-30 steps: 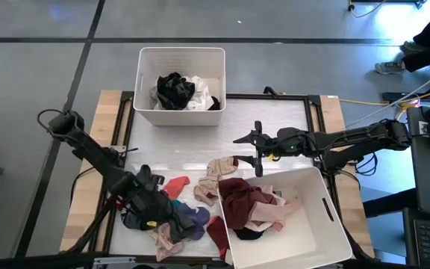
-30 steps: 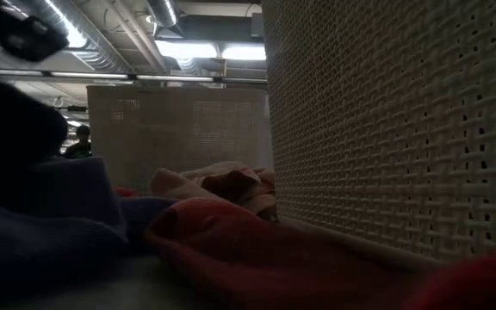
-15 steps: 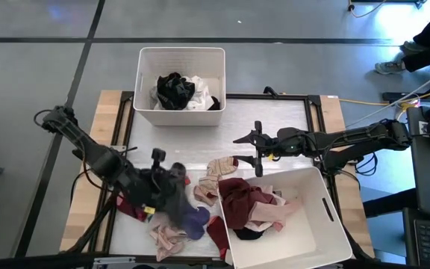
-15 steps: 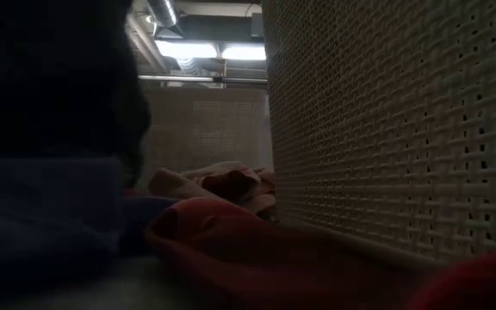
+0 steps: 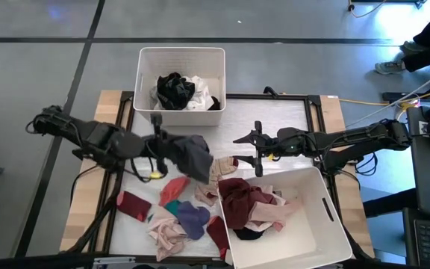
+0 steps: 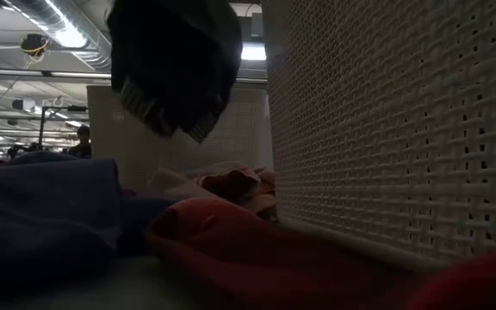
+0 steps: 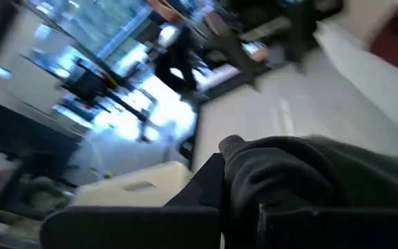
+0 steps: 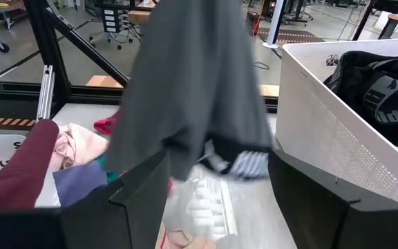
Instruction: Sort clothes
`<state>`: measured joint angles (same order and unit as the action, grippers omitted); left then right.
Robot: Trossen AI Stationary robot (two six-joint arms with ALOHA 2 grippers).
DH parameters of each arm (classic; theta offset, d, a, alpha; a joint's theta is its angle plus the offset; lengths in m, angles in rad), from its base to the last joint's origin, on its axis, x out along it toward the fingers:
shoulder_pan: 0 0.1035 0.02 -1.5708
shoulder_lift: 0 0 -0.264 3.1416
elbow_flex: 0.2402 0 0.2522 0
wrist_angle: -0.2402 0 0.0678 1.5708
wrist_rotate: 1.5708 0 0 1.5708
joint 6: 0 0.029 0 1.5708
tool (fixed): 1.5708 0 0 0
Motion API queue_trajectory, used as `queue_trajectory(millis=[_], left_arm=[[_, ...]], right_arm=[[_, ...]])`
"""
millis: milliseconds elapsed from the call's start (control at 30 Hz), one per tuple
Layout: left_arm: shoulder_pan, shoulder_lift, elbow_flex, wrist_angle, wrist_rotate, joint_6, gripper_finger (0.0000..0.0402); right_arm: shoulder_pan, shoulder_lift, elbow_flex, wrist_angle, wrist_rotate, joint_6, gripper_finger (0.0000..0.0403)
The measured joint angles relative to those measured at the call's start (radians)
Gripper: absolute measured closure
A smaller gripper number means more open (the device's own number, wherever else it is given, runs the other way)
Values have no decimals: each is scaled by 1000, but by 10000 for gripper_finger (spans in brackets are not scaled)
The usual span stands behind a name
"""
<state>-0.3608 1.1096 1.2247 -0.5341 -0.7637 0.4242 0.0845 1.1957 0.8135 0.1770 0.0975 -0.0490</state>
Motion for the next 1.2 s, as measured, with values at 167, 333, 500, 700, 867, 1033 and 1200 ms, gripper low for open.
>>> queue_trajectory(millis=[167,333,500,700,867,1033,1200], left_arm=[[112,-8,0,212,0,205,395],[230,-8,0,416,1,411,399],[363,-8,0,599,41,553,393],[545,-7,0,708,200,577,399],[707,9,0,712,312,537,394],[847,59,0,708,323,494,390],[935,121,0,679,323,362,389]], right_arm=[[0,0,0,0,0,0,155],[0,0,0,-1,0,19,155],[0,0,0,-1,0,18,155],[0,0,0,-1,0,15,155],[0,0,0,-1,0,15,155],[0,0,0,-1,0,10,155],[0,0,0,-1,0,-2,155]])
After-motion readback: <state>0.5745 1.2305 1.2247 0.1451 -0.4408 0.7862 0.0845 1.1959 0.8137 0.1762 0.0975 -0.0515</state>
